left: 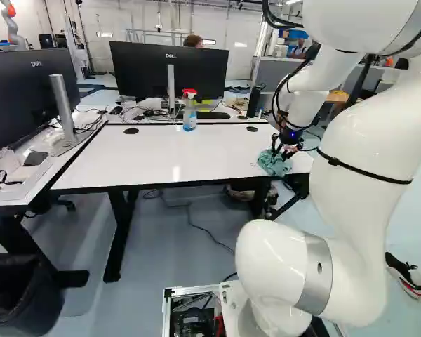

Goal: Clean the table with the green towel

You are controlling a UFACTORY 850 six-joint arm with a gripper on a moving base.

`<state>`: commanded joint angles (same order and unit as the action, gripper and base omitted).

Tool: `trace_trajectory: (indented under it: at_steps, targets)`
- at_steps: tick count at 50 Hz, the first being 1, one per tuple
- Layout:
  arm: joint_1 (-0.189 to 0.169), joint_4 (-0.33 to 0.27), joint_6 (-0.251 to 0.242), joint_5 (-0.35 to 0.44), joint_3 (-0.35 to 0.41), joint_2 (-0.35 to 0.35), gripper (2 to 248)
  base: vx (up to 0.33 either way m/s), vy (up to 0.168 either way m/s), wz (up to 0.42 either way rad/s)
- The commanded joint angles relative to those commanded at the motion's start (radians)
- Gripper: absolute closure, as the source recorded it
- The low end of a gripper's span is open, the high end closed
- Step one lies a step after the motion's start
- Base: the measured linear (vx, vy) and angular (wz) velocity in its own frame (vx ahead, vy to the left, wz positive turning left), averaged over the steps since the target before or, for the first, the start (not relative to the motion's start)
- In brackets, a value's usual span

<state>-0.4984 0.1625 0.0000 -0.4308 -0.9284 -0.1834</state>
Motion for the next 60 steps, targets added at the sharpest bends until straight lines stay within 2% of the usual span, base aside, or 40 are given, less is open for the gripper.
trace_trajectory:
  at_steps: [8, 22, 60]
  targets:
    - [0.002, 0.000, 0.000, 0.000, -0.034, -0.029, 208, 0.000, 0.000, 0.000]
    - [0.036, 0.000, 0.000, 0.000, -0.080, -0.067, 208, 0.000, 0.000, 0.000]
    - [0.163, 0.000, 0.000, 0.000, -0.016, -0.014, 208, 0.000, 0.000, 0.000]
